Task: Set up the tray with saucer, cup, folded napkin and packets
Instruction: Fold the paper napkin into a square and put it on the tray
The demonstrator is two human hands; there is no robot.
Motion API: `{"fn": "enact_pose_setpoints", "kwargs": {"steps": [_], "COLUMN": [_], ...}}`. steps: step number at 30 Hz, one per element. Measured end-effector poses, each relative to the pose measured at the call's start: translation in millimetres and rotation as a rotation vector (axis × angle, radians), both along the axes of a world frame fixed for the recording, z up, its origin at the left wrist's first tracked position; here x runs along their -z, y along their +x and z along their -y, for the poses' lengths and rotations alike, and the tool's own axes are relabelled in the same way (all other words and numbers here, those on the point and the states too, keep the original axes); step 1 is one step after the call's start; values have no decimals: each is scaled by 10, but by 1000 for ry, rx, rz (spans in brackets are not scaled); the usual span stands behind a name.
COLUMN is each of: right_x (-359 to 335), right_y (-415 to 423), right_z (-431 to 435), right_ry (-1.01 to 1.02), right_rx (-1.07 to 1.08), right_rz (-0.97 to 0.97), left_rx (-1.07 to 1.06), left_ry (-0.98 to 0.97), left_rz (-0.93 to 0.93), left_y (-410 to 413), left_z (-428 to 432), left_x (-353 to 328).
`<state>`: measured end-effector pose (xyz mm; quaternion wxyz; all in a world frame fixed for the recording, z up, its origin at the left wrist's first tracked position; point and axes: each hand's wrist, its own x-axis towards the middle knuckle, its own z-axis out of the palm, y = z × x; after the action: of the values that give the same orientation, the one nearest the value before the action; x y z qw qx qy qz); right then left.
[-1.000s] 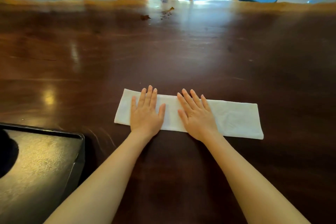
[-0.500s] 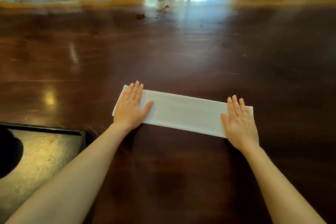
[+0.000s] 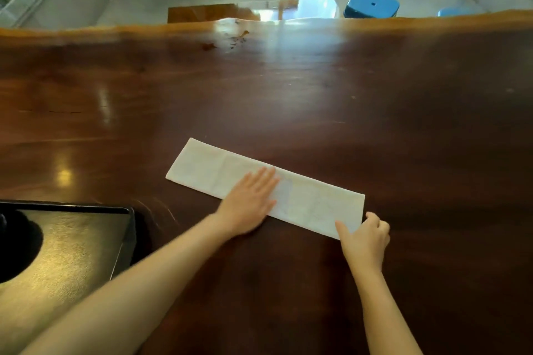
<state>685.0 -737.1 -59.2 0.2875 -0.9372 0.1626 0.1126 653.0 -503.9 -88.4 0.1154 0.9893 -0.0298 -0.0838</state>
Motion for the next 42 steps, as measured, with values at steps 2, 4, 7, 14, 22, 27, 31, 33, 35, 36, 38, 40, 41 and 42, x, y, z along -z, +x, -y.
{"fn": "enact_pose_setpoints", "kwargs": {"steps": [2,4,7,14,22,27,31,33,35,36,38,40,41,42], "right_x": [-26,-23,-29,-942,-2629,-3386,-3749,-3828,-3837,-3809,-3680,-3467,-3339,-3199], "right_y": [11,76,121,277,855,1230,1372,1419,1442,1439,1389,1247,1141,1013], "right_z": [-37,-36,24,-136,-589,-802,-921,-936,-913,-889,-821,-737,-690,-636], "right_ry": [89,215,398,575,534,526,505,514,491,472,428,367,336,315], "right_rx": [84,215,319,-231,-660,-597,-616,-650,-678,-692,-709,-730,-751,-784], "right_rz": [-67,-119,-185,31,376,565,722,759,760,747,701,652,642,637], "left_rx": [-25,-48,-38,-175,-25,-81,-158,-169,-163,-159,-146,-133,-132,-135], "left_ry": [-13,7,-6,-767,-1100,-1114,-896,-863,-840,-821,-745,-599,-534,-502], "left_rz": [-49,-48,-89,-45,58,280,462,508,532,540,553,544,538,539], "left_y": [-71,-86,-79,299,1047,1233,1336,1358,1337,1306,1200,1006,868,698], "left_z": [246,288,275,366,-240,-457,-495,-492,-471,-453,-416,-381,-356,-324], "left_x": [83,130,99,-814,-2600,-3439,-3877,-3987,-4005,-3977,-3861,-3660,-3526,-3372]}}
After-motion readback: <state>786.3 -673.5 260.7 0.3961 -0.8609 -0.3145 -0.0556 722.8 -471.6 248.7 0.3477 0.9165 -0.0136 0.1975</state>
